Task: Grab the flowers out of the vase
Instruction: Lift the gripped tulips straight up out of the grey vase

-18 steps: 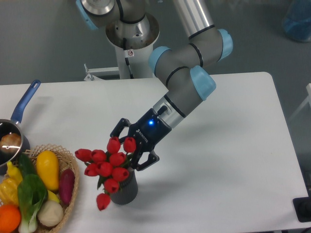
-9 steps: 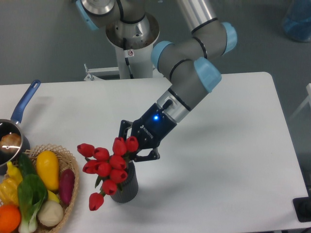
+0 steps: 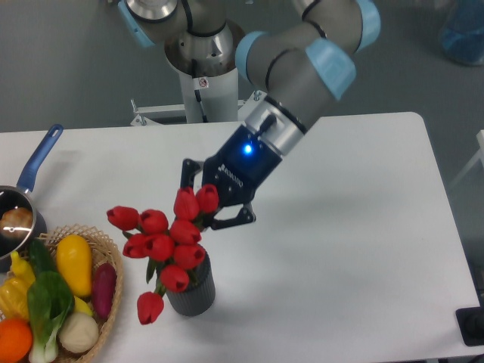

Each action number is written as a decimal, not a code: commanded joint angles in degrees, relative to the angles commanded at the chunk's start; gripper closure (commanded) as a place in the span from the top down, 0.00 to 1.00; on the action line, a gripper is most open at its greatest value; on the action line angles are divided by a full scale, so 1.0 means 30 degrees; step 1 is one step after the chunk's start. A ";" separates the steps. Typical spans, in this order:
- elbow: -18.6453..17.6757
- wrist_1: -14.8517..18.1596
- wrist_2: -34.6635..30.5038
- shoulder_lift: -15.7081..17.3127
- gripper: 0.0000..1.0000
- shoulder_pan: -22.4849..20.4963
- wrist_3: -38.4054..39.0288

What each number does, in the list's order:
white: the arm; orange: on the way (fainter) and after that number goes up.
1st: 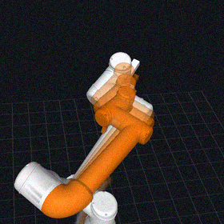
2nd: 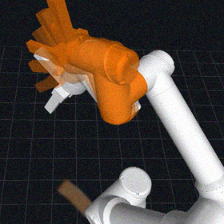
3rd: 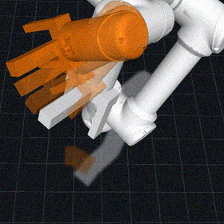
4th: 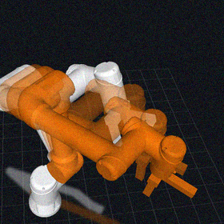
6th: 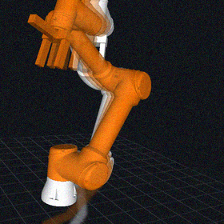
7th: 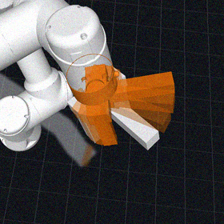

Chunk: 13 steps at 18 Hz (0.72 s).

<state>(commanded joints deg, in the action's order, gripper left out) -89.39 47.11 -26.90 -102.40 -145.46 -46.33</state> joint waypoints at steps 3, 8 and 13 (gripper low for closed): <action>0.0616 0.0000 0.0030 0.0323 0.00 -0.0088 0.0737; 0.0735 -0.0059 0.0059 0.0938 0.00 -0.1316 0.0591; 0.0823 -0.0030 0.0001 0.0909 0.00 -0.2868 0.0241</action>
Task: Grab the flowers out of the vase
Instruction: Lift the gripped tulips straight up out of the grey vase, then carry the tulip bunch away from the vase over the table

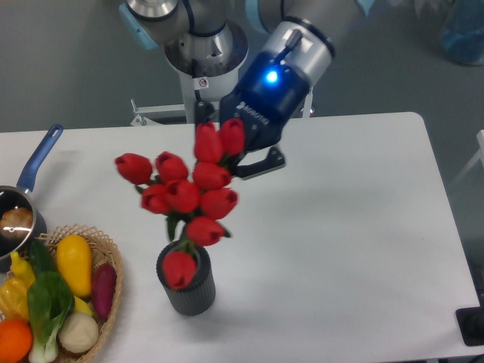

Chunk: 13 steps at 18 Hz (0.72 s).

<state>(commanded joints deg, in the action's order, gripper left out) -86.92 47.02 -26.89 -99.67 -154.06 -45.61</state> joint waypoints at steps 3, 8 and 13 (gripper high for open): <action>-0.0204 0.0029 -0.1894 -0.0146 0.00 -0.1115 -0.1138; -0.0877 0.0059 -0.6033 -0.0264 0.03 -0.1993 -0.3927; -0.1698 0.0117 -0.7873 -0.0380 0.01 -0.2816 -0.4598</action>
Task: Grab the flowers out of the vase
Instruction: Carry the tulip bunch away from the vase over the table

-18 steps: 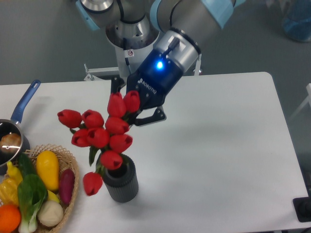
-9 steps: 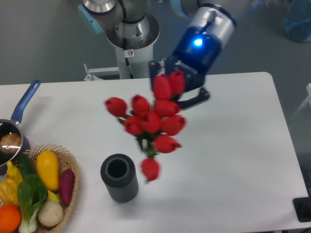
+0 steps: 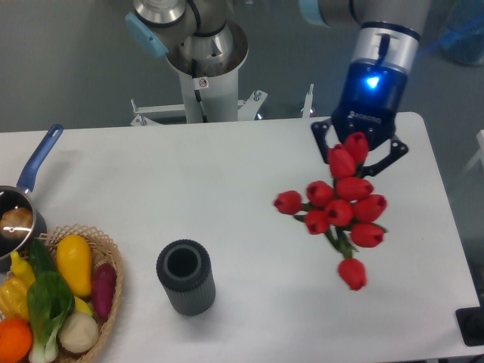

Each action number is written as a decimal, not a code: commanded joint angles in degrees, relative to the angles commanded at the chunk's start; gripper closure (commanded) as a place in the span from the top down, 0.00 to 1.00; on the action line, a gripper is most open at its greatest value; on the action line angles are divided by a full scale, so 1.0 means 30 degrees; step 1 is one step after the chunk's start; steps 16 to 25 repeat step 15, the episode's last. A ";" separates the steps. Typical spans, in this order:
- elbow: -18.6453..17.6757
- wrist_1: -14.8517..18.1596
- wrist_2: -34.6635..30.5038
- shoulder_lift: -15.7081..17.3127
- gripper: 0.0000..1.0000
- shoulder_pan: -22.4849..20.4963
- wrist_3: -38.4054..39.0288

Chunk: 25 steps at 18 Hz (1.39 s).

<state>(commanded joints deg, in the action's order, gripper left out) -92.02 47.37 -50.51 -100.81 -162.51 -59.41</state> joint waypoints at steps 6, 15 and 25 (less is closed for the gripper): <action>-0.0118 0.0584 -0.6560 -0.1375 0.00 0.0584 -0.0908; 0.0290 0.2841 -1.3305 -0.2578 0.00 0.1874 -0.4250; 0.0290 0.2841 -1.3305 -0.2578 0.00 0.1874 -0.4250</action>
